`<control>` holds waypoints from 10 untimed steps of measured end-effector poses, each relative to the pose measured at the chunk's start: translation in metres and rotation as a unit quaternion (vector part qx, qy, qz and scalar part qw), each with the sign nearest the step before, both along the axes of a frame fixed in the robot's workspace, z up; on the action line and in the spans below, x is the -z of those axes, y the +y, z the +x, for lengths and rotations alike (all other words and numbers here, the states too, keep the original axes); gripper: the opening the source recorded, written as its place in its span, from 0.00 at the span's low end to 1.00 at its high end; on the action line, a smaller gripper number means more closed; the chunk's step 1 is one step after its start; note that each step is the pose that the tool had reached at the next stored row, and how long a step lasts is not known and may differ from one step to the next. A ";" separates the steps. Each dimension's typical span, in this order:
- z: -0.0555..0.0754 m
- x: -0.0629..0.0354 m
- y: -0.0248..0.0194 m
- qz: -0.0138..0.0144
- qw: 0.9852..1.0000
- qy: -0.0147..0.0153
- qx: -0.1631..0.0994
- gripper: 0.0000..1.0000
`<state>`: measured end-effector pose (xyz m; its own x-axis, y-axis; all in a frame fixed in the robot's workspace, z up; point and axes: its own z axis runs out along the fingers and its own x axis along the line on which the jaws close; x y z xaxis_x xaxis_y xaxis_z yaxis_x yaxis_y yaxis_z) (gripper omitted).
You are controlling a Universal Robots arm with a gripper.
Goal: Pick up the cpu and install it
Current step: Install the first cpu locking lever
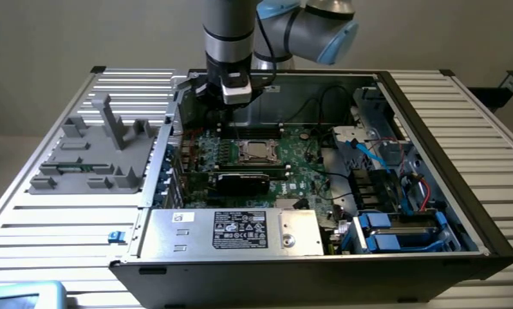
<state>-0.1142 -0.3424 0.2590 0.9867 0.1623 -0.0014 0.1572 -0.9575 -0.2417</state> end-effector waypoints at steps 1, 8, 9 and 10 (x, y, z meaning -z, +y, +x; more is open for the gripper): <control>0.001 -0.0006 0.0000 0.000 1.000 0.000 0.000 0.11; 0.009 -0.0013 0.0000 0.001 1.000 -0.003 0.002 0.11; 0.010 -0.0012 0.0000 0.001 1.000 -0.004 0.003 0.11; 0.011 -0.0012 0.0000 0.001 1.000 -0.006 0.003 0.11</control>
